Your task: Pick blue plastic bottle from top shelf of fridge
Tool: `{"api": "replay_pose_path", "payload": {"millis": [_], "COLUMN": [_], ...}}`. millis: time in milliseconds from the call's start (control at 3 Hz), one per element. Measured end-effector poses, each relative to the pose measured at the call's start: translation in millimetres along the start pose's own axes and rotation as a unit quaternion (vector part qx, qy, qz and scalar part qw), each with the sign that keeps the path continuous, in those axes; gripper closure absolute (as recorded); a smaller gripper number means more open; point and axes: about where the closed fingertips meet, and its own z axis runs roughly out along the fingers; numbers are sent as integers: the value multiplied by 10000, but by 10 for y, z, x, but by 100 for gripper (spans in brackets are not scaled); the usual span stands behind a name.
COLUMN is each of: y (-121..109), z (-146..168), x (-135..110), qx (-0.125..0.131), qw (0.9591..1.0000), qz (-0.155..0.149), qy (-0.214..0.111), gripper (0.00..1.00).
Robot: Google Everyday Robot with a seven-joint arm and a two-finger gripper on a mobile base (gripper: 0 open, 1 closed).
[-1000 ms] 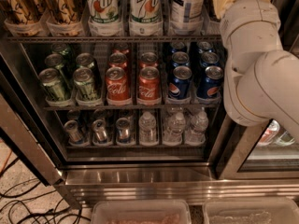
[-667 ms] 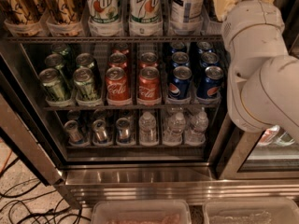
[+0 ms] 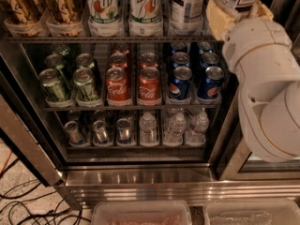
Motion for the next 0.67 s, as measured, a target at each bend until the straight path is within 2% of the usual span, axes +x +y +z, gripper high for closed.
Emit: {"api": "replay_pose_path", "payload": {"millis": [667], "y": [55], "z": [-337], "x": [56], "qx": [-527], "qw": [9985], "qz": [-14], "qy": [118], "gripper": [100]}}
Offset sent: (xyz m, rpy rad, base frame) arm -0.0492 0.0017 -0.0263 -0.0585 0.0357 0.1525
